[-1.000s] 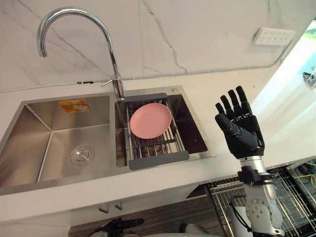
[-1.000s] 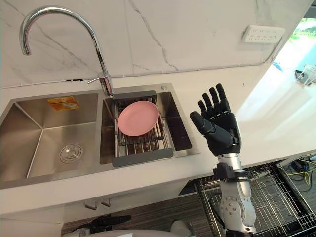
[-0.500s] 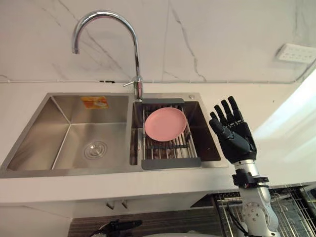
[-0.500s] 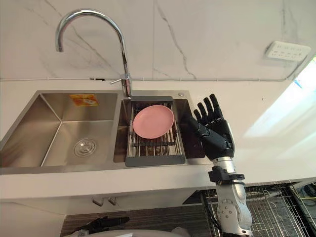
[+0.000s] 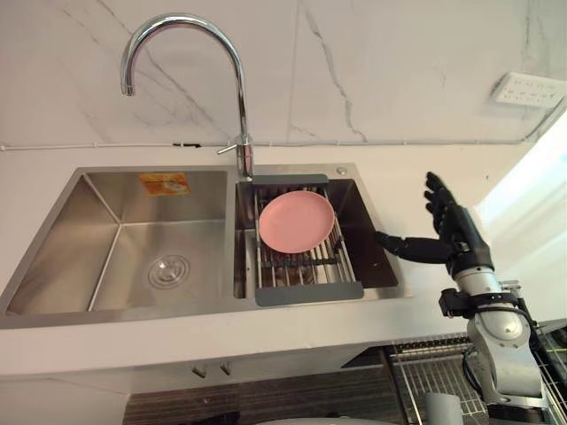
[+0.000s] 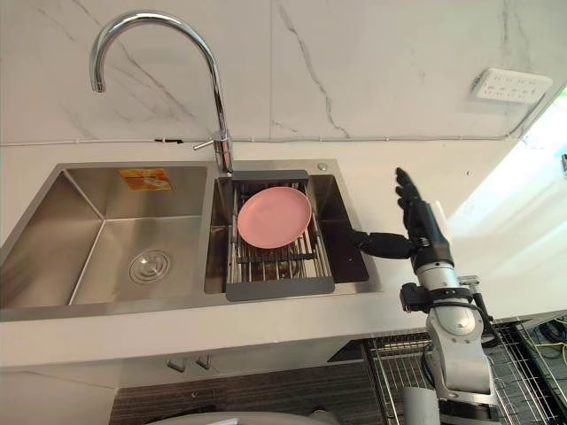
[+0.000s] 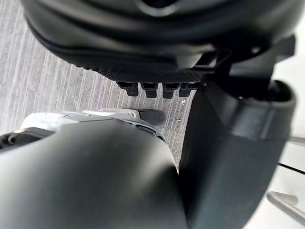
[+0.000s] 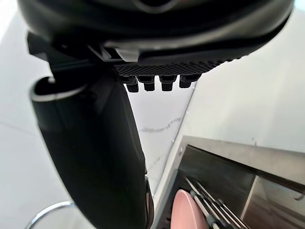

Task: Walk over to the sink, pick up the cup, carry it to the dishwasher, place the cup inside the dishwasher, then close the dishwasher door

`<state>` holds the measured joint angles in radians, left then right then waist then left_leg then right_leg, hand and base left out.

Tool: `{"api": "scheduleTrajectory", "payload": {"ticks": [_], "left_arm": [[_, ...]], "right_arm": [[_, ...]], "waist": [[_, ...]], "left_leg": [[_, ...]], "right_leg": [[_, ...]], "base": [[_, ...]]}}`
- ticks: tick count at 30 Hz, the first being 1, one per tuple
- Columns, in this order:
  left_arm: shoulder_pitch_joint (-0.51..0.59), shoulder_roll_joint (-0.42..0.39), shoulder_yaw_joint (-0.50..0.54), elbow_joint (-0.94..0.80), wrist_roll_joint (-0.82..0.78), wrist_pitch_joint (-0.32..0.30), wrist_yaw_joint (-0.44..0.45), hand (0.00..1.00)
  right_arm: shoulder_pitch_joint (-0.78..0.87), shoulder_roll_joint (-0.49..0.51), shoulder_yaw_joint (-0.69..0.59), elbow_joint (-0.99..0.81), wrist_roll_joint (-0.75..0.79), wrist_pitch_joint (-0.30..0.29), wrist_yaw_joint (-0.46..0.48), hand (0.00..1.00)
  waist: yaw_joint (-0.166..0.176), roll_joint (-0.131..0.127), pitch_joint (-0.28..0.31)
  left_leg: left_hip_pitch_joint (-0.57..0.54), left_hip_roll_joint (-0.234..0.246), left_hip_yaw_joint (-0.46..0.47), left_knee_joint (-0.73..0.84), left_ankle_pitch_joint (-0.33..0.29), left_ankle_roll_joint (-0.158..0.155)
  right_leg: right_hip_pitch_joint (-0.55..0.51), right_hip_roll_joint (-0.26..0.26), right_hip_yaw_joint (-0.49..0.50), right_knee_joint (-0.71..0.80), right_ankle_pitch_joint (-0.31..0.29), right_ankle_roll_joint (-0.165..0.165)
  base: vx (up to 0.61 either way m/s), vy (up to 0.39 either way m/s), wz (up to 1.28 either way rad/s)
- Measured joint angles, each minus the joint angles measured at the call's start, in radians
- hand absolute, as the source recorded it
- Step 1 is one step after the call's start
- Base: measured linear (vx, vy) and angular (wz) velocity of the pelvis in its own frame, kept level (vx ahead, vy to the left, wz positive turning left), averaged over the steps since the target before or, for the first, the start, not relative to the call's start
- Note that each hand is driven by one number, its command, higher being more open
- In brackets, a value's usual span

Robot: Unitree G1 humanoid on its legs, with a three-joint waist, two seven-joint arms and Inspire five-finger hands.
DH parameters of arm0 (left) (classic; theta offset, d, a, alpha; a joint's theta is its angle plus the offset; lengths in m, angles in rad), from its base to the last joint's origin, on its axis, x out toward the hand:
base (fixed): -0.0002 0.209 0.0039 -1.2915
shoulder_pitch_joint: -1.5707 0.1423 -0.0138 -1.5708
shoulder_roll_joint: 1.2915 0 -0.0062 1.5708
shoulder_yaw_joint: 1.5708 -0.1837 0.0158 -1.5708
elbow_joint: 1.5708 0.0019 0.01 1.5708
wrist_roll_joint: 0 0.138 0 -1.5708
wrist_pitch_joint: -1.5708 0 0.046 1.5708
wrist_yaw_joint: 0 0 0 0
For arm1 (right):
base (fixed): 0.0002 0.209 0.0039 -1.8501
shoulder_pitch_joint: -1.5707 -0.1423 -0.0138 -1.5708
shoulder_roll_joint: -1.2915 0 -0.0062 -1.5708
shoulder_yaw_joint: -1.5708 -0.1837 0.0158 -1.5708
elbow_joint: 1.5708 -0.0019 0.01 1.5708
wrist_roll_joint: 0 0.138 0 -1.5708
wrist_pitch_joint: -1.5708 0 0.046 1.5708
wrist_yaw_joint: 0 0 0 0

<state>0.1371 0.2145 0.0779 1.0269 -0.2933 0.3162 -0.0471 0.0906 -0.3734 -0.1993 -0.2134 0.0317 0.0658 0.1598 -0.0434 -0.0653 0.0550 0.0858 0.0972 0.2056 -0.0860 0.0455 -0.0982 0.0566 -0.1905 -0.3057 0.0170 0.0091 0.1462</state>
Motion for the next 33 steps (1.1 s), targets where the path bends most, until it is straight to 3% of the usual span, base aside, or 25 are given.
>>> {"api": "scheduleTrajectory", "payload": {"ticks": [4,11,33], "left_arm": [[0.0,0.0,-0.009,0.0,0.0,0.002,0.0,1.0],[0.001,0.0,-0.009,-0.009,0.0,0.009,0.0,1.0],[0.014,-0.009,0.011,-0.08,0.019,0.04,-0.021,1.0]], "right_arm": [[-0.012,-0.026,0.058,0.016,-0.095,0.0,0.056,1.0],[-0.094,-0.04,0.118,0.132,-0.231,-0.001,0.065,1.0],[-0.306,-0.058,0.24,0.442,-0.56,-0.007,-0.098,1.0]], "waist": [[0.001,0.002,-0.001],[0.003,0.006,-0.005],[0.032,0.013,-0.003]], "left_leg": [[-0.008,-0.007,-0.011,-0.001,0.005,0.004],[-0.027,-0.013,-0.034,-0.001,0.022,0.002],[-0.059,-0.04,-0.112,-0.007,0.053,0.022]], "right_leg": [[0.0,-0.005,-0.013,-0.001,0.0,0.0],[0.005,-0.014,-0.055,-0.001,0.0,0.0],[0.031,-0.033,-0.144,-0.008,0.006,0.007]], "base": [[-0.02,-0.001,0.08],[-0.01,-0.006,0.18],[-0.02,-0.001,0.12]]}}
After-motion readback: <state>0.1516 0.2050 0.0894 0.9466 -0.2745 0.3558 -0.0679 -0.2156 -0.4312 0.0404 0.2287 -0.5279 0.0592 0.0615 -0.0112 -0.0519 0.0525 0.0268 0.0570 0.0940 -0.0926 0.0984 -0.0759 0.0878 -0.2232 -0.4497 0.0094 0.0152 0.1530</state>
